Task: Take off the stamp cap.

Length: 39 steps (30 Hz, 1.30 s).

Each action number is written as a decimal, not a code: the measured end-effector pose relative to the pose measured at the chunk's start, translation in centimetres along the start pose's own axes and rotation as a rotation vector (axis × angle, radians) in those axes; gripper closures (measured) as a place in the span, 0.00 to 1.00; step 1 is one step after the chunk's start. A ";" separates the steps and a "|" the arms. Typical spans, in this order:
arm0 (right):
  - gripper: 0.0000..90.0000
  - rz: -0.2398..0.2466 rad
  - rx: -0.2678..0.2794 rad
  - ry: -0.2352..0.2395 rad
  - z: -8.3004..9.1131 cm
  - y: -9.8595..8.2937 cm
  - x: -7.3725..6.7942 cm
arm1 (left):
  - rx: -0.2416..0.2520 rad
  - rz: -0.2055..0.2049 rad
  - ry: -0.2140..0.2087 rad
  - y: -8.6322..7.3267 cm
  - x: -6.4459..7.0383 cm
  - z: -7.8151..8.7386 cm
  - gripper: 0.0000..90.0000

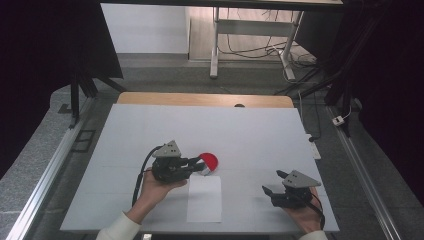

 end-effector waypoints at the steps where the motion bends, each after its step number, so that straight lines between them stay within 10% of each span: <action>1: 0.27 0.001 -0.003 -0.001 0.0 0.0 0.0 | 0.002 0.001 0.002 0.0 0.0 0.0 0.83; 39: 0.28 -0.052 0.099 0.040 -0.2 1.8 -2.5 | 0.042 0.002 0.021 0.0 0.0 0.3 0.83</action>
Point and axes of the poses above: each handheld gripper's, and its own axes: z roughly backward along the jaws, y roughly out of its top, x roughly to its right, the point moved 2 cm from there along -z, roughly forward along the jaws, and after that the axes turned 3 degrees about -y, right-handed, at the moved point
